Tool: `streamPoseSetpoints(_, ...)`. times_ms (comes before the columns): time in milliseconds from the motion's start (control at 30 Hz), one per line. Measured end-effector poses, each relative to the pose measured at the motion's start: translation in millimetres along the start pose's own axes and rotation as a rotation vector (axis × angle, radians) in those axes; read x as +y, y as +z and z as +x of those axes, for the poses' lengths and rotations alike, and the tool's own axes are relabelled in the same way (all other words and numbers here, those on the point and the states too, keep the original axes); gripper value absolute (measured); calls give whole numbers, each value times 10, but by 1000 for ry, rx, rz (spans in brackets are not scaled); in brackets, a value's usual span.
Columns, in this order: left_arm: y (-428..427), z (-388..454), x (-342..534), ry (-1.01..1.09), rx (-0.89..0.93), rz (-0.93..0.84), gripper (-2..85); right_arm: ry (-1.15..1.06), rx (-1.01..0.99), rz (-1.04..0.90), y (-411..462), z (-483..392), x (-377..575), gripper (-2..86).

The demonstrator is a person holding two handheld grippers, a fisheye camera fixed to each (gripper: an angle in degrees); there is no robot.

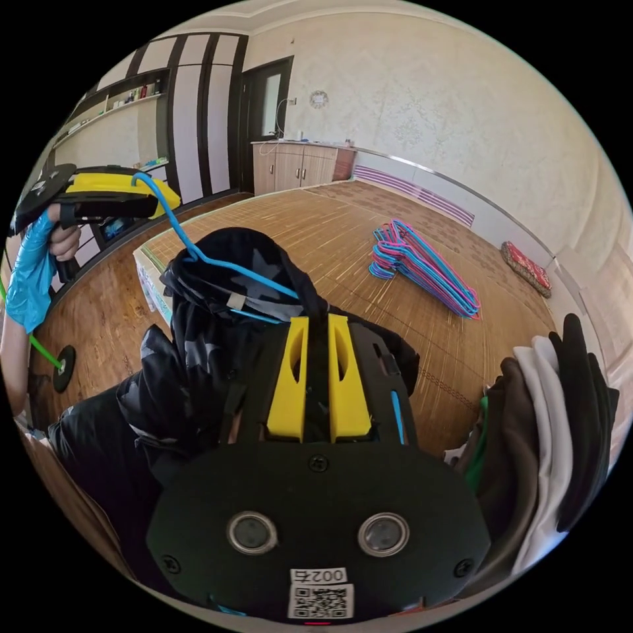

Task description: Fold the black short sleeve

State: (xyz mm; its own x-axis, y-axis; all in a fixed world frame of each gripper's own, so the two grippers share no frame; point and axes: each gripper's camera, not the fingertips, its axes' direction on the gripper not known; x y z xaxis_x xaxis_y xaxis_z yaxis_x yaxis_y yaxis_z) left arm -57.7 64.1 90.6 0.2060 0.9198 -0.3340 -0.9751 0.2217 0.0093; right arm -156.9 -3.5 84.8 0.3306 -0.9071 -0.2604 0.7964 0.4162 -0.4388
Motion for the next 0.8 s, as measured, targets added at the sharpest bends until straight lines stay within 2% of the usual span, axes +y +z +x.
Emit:
streamPoseSetpoints(167, -137, -178, 94, -14, -4, 4, -9, 74, 112, 27, -33, -124, 61, -5)
streamPoseSetpoints(367, -241, -302, 196, -8, -19, 3, -10, 134, 183, 37, -79, -131, -26, -8)
streamPoseSetpoints(533, -301, -383, 273, 8, -45, -19, -10, 164, 166, 16, -19, -68, -213, -9)
streamPoseSetpoints(800, -348, -524, 502, -8, -99, -24, -10, 201, 305, -37, 259, 45, -336, -9)
